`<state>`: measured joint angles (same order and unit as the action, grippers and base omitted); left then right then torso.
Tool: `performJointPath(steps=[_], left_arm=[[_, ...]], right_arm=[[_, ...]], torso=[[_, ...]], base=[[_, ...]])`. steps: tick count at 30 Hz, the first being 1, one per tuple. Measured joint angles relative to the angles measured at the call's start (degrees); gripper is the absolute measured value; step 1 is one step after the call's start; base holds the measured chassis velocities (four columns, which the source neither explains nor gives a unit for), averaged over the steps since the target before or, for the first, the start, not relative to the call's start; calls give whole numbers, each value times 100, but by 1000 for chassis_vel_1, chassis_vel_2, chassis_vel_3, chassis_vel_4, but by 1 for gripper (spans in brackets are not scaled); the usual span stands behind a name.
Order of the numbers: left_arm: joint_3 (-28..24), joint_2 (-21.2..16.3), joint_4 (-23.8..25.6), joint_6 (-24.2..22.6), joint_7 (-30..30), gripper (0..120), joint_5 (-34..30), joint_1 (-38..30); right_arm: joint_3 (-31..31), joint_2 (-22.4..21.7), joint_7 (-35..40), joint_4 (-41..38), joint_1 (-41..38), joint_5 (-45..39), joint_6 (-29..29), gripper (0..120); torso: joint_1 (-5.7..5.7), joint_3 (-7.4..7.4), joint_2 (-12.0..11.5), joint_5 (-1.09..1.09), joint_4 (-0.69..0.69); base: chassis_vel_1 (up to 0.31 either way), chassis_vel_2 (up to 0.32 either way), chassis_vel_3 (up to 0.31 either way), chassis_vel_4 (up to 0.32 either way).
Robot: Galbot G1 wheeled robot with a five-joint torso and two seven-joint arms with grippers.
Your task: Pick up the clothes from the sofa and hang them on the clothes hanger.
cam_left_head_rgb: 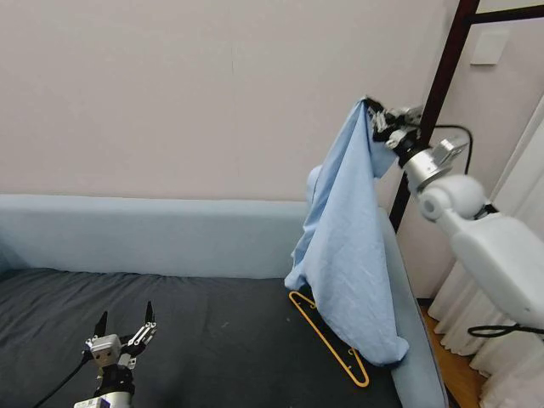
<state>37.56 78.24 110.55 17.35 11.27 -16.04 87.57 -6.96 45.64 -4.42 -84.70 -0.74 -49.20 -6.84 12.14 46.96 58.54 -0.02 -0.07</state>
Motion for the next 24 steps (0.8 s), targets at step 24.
performJointPath(steps=[24], left_arm=[[300, 39, 151, 12, -2, 100, 60, 336]], right_arm=[[-1877, 2293, 1032, 705, 3541, 2110, -176, 0]], torso=[[-1, -1, 1, -2, 1]], base=[[0, 0, 0, 0]])
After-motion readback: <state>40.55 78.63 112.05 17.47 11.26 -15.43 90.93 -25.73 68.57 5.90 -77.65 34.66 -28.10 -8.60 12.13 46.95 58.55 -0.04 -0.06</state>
